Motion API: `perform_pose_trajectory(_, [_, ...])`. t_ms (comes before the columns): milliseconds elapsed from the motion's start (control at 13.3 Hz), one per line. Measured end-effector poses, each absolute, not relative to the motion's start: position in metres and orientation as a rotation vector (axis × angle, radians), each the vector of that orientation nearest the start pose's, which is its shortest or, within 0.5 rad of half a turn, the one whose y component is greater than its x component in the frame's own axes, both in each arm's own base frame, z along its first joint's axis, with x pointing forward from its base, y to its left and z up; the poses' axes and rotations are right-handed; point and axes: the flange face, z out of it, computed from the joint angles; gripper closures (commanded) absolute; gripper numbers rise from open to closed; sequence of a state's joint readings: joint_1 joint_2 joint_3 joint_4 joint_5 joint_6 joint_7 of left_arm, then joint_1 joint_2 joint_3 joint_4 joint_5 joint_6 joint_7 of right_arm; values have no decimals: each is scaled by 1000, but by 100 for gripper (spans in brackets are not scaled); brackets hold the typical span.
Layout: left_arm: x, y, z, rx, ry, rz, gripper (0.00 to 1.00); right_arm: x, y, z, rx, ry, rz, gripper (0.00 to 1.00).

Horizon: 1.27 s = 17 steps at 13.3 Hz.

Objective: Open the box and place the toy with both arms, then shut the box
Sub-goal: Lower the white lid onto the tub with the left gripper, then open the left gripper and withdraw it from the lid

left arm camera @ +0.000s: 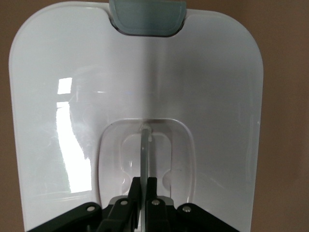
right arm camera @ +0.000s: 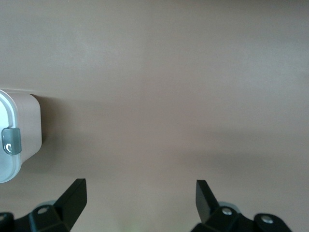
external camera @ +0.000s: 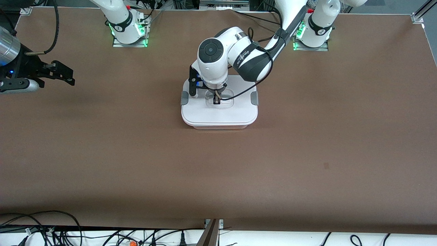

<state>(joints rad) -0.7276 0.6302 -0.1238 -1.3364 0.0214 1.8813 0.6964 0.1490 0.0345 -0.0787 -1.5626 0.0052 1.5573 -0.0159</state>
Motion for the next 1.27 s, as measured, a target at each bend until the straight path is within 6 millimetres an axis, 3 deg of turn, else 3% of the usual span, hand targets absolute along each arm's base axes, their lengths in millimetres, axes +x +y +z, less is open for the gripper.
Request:
perform_pose_trajectory(150, [486, -528, 355, -2281, 2213, 135, 100, 562, 41, 608, -3137, -136, 62, 0])
perform_pose_trajectory(225, [486, -528, 355, -2279, 2213, 135, 1, 562, 41, 608, -3137, -136, 62, 0])
perform_pose_trajectory(450, [490, -527, 360, -2297, 2192, 116, 0, 562, 42, 608, -3137, -137, 63, 0])
perform_pose_trajectory(675, [505, -523, 389, -2340, 2143, 56, 0, 561, 42, 608, -3136, -138, 63, 0])
perform_pose_trajectory(825, [521, -509, 403, -2415, 2053, 40, 0, 561, 42, 608, -3136, -138, 63, 0])
perform_pose_trajectory(975, [552, -475, 416, -2528, 1909, 28, 0, 561, 42, 608, -3136, -138, 63, 0])
perform_pose_trajectory(1275, [617, -372, 455, -2750, 1551, -11, 0, 561, 43, 608, -3136, -139, 65, 0])
